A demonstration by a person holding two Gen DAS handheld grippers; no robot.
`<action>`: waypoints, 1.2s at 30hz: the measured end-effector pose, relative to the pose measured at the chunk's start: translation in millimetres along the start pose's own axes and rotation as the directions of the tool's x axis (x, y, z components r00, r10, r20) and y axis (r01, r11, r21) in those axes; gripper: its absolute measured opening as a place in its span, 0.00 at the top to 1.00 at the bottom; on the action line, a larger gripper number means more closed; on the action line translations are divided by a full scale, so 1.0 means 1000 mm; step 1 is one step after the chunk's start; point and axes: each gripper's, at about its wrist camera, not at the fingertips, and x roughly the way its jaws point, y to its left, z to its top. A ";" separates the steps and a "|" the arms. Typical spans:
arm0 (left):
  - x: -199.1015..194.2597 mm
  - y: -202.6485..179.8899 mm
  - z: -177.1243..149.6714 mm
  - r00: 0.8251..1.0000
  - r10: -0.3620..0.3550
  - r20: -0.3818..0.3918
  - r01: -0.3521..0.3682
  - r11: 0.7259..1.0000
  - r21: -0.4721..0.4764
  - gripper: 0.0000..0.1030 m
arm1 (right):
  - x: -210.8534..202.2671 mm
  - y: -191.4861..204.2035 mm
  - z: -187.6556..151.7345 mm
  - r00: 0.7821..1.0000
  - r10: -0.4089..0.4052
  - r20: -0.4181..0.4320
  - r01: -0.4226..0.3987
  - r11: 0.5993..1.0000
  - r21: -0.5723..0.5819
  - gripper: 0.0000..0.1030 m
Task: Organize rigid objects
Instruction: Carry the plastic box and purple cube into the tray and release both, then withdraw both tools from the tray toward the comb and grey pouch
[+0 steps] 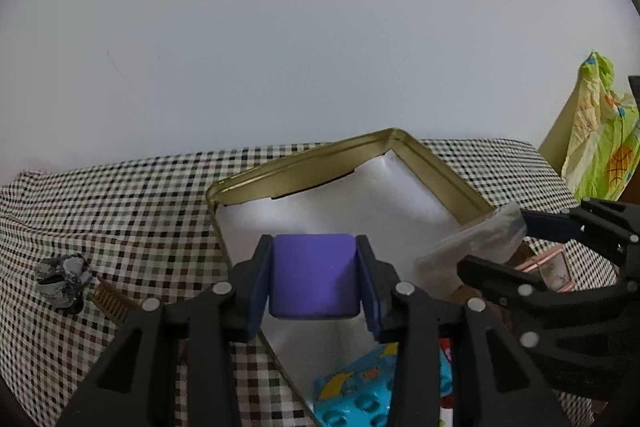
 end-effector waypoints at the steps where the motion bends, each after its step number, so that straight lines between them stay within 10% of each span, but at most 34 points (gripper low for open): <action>1: 0.003 0.001 0.002 1.000 0.005 -0.011 -0.005 1.000 -0.005 0.62 | 0.005 0.000 0.003 1.000 0.000 -0.014 0.000 1.000 -0.005 0.43; 16: 0.024 0.014 0.015 0.999 0.038 -0.039 -0.039 0.998 -0.042 0.55 | 0.032 0.003 0.055 0.998 -0.043 -0.039 0.042 0.999 -0.016 0.44; 21: 0.005 0.017 0.021 0.996 0.037 0.082 -0.032 0.998 -0.054 0.01 | 0.015 -0.008 0.055 0.993 -0.013 0.120 0.008 0.999 0.041 0.29; 28: -0.032 0.031 0.029 0.964 0.114 0.239 -0.088 0.989 -0.117 0.01 | -0.033 -0.031 0.044 0.936 -0.004 0.352 -0.082 0.970 0.229 0.28; 36: -0.053 0.059 0.011 0.945 0.193 0.264 -0.138 0.968 -0.212 0.01 | -0.074 -0.046 -0.006 0.853 -0.120 0.508 -0.179 0.847 0.501 0.22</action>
